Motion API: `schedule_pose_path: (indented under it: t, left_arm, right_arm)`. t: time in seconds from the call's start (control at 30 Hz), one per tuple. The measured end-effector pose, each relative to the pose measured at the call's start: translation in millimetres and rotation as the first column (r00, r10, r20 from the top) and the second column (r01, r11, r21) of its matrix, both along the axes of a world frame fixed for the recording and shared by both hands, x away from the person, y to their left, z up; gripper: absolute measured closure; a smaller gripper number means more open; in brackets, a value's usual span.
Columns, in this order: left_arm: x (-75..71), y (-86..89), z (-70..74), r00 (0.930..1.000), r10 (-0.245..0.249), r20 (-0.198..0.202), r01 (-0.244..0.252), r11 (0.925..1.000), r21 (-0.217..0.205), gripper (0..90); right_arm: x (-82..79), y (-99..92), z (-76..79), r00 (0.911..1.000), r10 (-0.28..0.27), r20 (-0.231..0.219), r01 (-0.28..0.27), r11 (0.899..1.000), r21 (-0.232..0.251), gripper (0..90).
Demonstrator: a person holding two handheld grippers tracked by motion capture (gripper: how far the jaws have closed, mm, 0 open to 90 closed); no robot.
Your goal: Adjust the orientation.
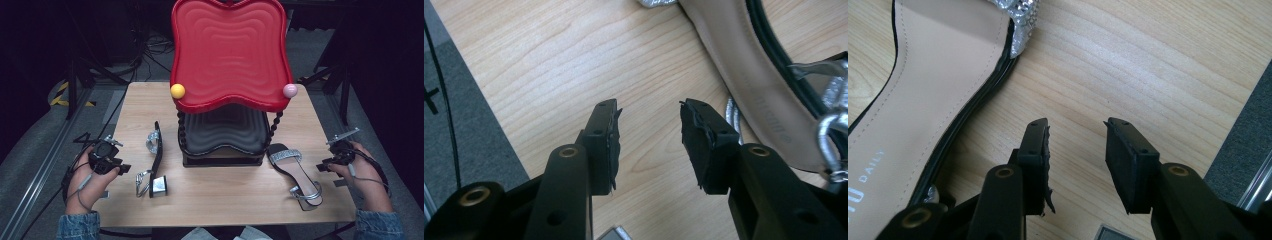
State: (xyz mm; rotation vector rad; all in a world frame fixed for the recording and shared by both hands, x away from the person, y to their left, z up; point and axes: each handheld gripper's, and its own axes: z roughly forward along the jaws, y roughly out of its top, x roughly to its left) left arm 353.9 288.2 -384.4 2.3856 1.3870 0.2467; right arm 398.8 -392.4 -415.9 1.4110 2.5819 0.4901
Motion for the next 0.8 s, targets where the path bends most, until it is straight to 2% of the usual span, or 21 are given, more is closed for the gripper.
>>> schedule_pose_path:
  t: [0.1, 0.3, 0.5, 0.63, 0.8]
  left_arm:
    - [-0.7, -5.3, 7.8, 0.9994, -0.029, 0.019, 0.03, 0.9995, -0.009, 61.1]
    - [-3.2, -16.5, 23.1, 0.9983, -0.043, 0.038, 0.045, 0.9982, -0.039, 60.9]
    - [-0.3, -34.5, 35.7, 0.9956, -0.07, 0.062, 0.072, 0.9968, -0.034, 58.1]
    - [1.2, -47.6, 39.6, 0.9951, -0.085, 0.051, 0.087, 0.9953, -0.042, 57.4]
    - [-1.2, -54.6, 43.2, 0.993, -0.114, 0.032, 0.115, 0.9918, -0.056, 53.1]
  right_arm:
    - [-1.7, -0.9, 1.4, 0.9999, -0.008, 0.007, 0.008, 1.0, 0.008, 62.0]
    - [-5.7, -3.3, 3.3, 0.9997, -0.016, 0.019, 0.016, 1.0, 0.014, 62.0]
    - [-9.3, -2.1, 2.9, 0.9995, -0.024, 0.019, 0.024, 1.0, 0.016, 61.1]
    - [-11.0, -2.9, 1.9, 0.9993, -0.028, 0.023, 0.028, 0.999, 0.016, 60.8]
    - [-13.3, -3.0, 3.2, 0.9991, -0.029, 0.032, 0.028, 0.999, 0.021, 60.4]
